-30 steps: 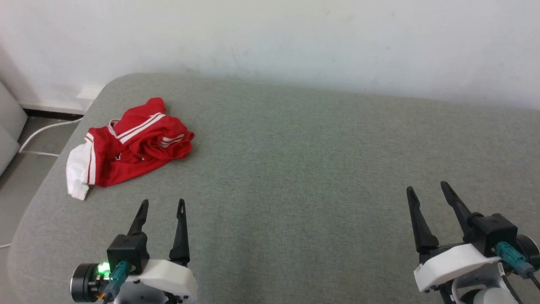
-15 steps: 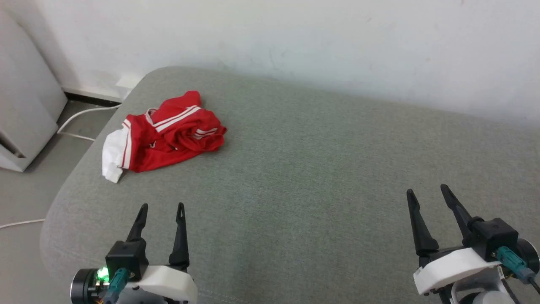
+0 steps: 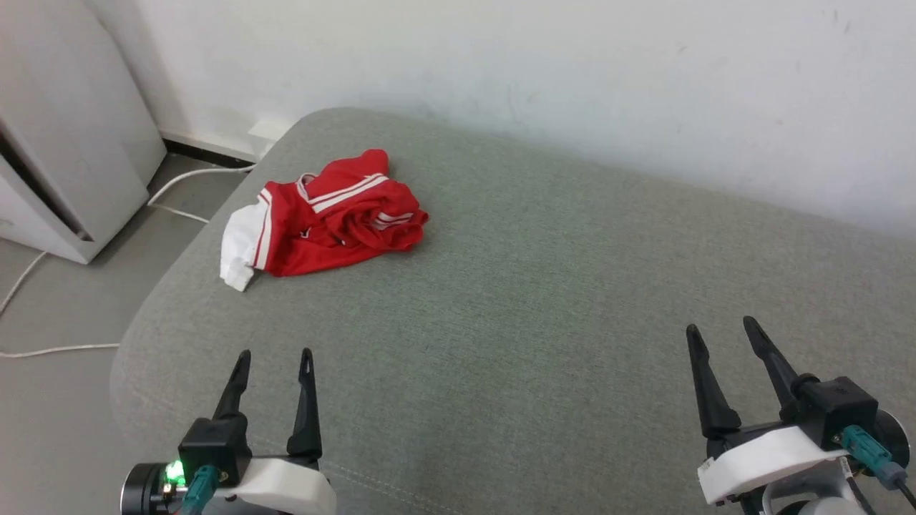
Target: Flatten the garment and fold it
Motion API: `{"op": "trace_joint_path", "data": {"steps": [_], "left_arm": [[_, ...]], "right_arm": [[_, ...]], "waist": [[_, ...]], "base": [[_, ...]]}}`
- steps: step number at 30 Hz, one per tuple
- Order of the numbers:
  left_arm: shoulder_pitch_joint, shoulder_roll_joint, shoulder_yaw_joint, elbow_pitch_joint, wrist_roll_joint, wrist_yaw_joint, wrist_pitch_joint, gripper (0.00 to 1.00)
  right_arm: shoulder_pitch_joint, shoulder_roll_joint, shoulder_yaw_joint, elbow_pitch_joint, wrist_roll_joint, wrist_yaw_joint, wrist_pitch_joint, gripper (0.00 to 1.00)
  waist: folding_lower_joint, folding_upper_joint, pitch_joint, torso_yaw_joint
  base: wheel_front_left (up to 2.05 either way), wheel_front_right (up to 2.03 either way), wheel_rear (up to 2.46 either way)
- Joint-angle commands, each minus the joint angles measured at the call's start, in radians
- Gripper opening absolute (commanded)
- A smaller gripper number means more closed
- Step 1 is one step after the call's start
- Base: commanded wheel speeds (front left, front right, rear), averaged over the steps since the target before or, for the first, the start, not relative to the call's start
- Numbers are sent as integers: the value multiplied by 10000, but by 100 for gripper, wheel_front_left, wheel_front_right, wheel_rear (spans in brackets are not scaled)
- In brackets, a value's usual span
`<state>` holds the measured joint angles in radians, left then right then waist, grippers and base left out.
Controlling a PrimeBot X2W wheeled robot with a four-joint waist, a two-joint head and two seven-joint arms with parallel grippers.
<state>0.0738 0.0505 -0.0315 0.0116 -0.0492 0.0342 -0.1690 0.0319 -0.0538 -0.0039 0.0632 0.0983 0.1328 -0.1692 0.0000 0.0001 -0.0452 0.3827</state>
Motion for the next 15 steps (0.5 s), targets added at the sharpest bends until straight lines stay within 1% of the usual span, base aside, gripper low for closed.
{"op": "trace_joint_path", "data": {"steps": [1, 15], "left_arm": [[129, -2, -26, -21, -79, 109, -106, 100], [201, -3, -4, 17, -145, 111, -398, 100]], "right_arm": [[131, 23, 0, 34, 77, -14, -104, 100], [207, 27, 26, 173, 288, -17, -396, 100]], "waist": [[0, -1, -16, 149], [0, -1, -85, 821]], "base": [[0, 0, 0], [0, 0, 0]]}}
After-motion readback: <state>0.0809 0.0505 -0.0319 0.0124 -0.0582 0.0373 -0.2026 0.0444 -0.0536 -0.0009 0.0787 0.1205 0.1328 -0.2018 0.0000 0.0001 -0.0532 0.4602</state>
